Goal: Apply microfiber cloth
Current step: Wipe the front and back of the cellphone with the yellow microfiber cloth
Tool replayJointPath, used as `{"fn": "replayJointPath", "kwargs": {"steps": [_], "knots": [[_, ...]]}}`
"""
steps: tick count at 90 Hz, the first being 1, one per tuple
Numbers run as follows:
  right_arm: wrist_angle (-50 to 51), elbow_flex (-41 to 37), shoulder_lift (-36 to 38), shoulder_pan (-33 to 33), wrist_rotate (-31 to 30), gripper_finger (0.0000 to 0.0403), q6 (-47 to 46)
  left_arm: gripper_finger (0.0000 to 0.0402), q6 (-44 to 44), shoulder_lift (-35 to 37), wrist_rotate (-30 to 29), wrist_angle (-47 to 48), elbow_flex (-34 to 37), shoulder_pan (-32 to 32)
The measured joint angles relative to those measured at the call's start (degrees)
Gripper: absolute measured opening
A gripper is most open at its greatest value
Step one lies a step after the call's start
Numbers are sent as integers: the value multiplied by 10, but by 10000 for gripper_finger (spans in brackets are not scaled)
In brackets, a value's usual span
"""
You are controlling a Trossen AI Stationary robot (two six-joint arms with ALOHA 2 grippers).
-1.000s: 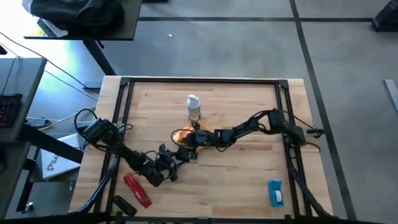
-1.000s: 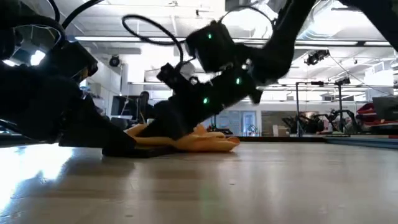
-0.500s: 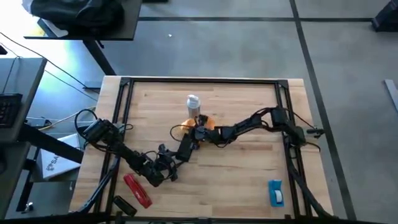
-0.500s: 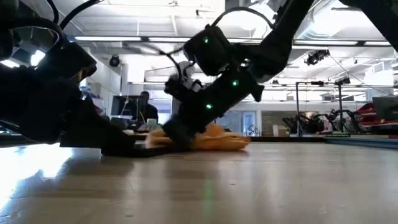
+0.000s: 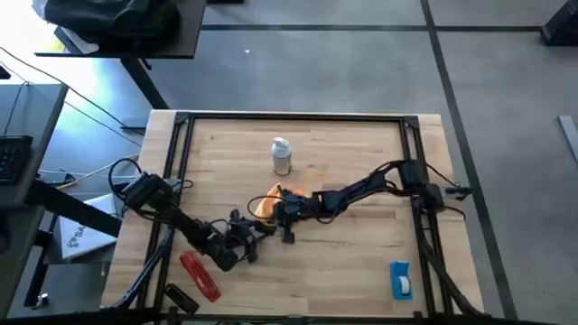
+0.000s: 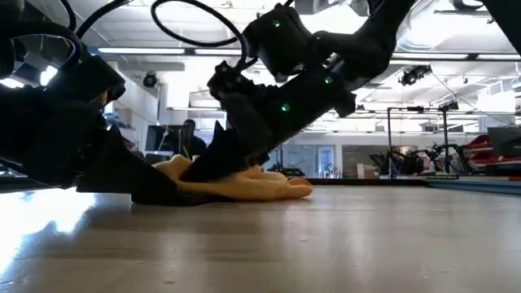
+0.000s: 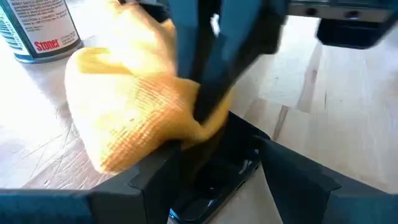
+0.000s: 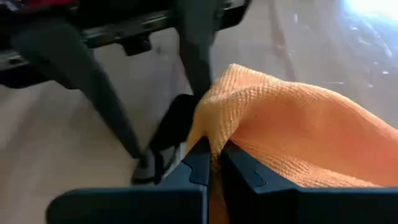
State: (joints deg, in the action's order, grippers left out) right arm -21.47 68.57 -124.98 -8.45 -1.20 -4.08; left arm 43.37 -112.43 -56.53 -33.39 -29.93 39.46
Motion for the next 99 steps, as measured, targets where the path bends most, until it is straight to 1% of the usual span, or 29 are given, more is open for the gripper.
{"fn": "replayJointPath", "kwargs": {"steps": [7, 15, 29, 44, 50, 54, 61, 64, 72, 75, 80, 86, 99], "knots": [[11, 2, -2, -11, -51, 0, 0, 204, -2, 0, 0, 0, 0, 0], [46, 3, -1, -15, -126, 0, 3, 204, -4, 0, 0, -2, 0, 0], [89, 3, 0, 0, -226, 0, 51, 204, -5, -1, 0, -2, 0, -1], [129, 1, 7, 21, -304, 0, 63, 204, -5, -1, 0, -2, 0, -1], [141, 0, 10, 27, -311, 0, 51, 204, -5, -1, -1, -3, 0, -1], [132, -3, 12, 28, -313, 0, 41, 204, -5, -1, 0, -3, 0, 0], [90, -3, 13, 27, -297, 0, 31, 204, -5, -1, 0, -3, 0, 0], [56, -4, 12, 27, -278, 0, 27, 204, -5, -1, 0, -3, 0, 0], [-37, -2, 6, 30, -148, 0, 25, 204, -14, -1, 0, -4, 0, 0], [-55, -2, 2, 32, -101, 0, 25, 204, -15, -1, 0, -4, 0, 0], [-71, -2, -6, 33, -43, 0, 24, 204, -16, -1, 0, -7, 0, 0], [-72, -3, -14, 35, -22, 0, 24, 204, -20, -1, 0, -9, 0, 0], [-97, -1, -33, 39, -19, 0, 24, 204, -24, -1, 1, -12, 0, 0]]}}
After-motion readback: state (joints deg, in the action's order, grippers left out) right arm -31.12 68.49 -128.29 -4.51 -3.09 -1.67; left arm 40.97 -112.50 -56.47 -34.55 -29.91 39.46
